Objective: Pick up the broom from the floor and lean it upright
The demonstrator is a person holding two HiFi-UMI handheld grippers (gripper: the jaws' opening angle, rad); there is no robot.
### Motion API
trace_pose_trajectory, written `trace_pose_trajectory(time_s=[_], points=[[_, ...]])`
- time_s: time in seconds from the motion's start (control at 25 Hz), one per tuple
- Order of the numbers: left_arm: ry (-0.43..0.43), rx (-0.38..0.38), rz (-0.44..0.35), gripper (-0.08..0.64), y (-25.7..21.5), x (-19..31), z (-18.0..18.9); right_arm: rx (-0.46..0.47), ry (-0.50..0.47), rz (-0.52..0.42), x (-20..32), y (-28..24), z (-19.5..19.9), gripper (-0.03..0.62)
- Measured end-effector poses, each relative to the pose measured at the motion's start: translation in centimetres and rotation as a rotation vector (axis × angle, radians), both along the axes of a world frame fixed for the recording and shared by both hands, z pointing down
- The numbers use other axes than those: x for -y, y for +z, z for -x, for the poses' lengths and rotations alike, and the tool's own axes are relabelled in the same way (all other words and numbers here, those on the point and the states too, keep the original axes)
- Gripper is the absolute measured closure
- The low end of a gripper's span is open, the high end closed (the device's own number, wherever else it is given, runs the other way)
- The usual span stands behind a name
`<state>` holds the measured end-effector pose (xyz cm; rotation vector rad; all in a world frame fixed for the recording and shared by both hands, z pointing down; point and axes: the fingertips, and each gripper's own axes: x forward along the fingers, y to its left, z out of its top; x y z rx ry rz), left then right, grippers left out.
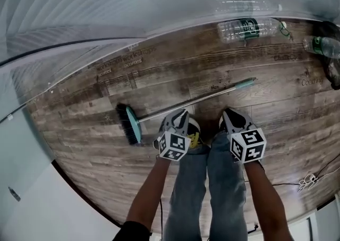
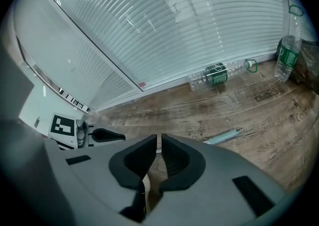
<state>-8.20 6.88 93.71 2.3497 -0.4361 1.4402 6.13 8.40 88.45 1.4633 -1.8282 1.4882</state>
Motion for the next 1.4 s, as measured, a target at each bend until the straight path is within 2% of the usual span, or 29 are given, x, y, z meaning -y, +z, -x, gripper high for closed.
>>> trace_pose_trajectory(time_s=[0.28,0.52,0.68,0.8,0.84,0.88,1.04,1.08,1.12,1.16,1.24,1.4], points=[[0.103,0.028,-0.009,0.535,6.8,-0.6,-1.4,0.02,0.101,0.105,-1.1,8.6,-1.1,0.572],[0.157,0.069,0.035,0.535,12.0,-2.0,-1.5,0.035,0.151,0.151,-1.8,13.3,-1.2,0.571],[0.222,0.134,0.001,0.534,13.6,-2.5,-0.9,0.035,0.173,0.178,-2.3,15.0,-1.2,0.566],[0.278,0.163,-0.043,0.534,13.9,-2.6,-1.0,0.036,0.188,0.211,-2.7,16.1,-1.4,0.536],[0.29,0.178,-0.053,0.529,13.9,-2.6,-0.9,0.046,0.197,0.221,-2.8,16.5,-1.3,0.499],[0.293,0.192,-0.055,0.528,13.9,-2.6,-0.8,0.057,0.207,0.229,-2.8,16.7,-1.2,0.473],[0.265,0.212,-0.038,0.521,13.8,-2.5,-0.8,0.038,0.238,0.235,-2.2,17.4,-1.9,0.468],[0.258,0.208,-0.031,0.493,13.8,-2.4,-0.9,0.03,0.242,0.237,-2.0,17.8,-2.0,0.468],[0.255,0.203,-0.023,0.418,13.8,-2.5,-1.1,0.022,0.246,0.24,-2.0,18.2,-2.2,0.468],[0.259,0.202,-0.017,0.399,13.9,-2.5,-1.2,0.011,0.249,0.247,-1.9,18.8,-2.4,0.468],[0.27,0.214,-0.009,0.399,14.4,-2.5,-1.4,-0.007,0.263,0.277,-1.9,19.5,-3.0,0.468],[0.272,0.259,0.013,0.399,15.7,-2.8,-1.5,0.018,0.338,0.324,-1.8,19.8,-3.4,0.468]])
